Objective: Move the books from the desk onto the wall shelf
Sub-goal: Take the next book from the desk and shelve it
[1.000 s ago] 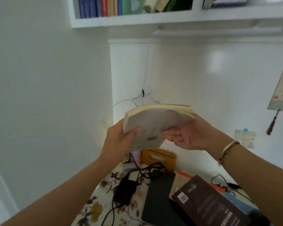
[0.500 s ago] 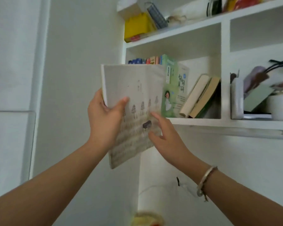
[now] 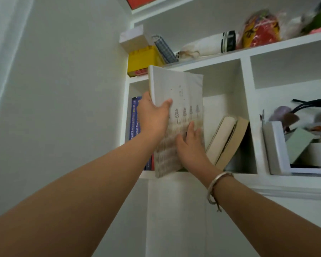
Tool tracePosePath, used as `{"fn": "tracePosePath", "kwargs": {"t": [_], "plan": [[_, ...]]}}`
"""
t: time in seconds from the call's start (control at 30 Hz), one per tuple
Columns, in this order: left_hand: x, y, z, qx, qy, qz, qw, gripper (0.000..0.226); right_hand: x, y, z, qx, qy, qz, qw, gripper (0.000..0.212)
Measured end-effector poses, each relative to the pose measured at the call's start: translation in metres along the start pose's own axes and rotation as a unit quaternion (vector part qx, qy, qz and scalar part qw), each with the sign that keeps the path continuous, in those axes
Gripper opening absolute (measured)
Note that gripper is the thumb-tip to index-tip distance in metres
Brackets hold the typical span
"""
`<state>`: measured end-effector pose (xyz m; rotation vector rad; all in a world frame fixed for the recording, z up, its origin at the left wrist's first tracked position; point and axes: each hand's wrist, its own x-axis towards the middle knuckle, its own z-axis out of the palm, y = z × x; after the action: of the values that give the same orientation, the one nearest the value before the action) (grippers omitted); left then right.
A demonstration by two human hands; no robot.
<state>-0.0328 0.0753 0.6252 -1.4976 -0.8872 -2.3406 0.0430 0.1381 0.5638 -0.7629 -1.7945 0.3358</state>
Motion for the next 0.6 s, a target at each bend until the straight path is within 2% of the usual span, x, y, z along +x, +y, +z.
{"fn": "tracePosePath", "kwargs": {"t": [0.13, 0.3, 0.43, 0.6], "plan": [[0.013, -0.031, 0.022, 0.007, -0.034, -0.013, 0.999, 0.032, 0.025, 0.009, 0.017, -0.021, 0.001, 0.067, 0.998, 0.054], [0.011, -0.081, 0.03, 0.014, -0.144, 0.032, 0.989, 0.064, 0.066, 0.024, 0.031, 0.018, -0.012, 0.141, 0.99, 0.057], [-0.017, -0.125, 0.018, 0.149, -0.234, 0.073, 0.958, 0.066, 0.091, 0.034, 0.04, 0.085, 0.032, 0.229, 0.969, 0.065], [-0.025, -0.139, 0.015, 0.252, -0.246, 0.08, 0.932, 0.064, 0.106, 0.04, 0.044, 0.167, 0.09, 0.279, 0.941, 0.065]]}}
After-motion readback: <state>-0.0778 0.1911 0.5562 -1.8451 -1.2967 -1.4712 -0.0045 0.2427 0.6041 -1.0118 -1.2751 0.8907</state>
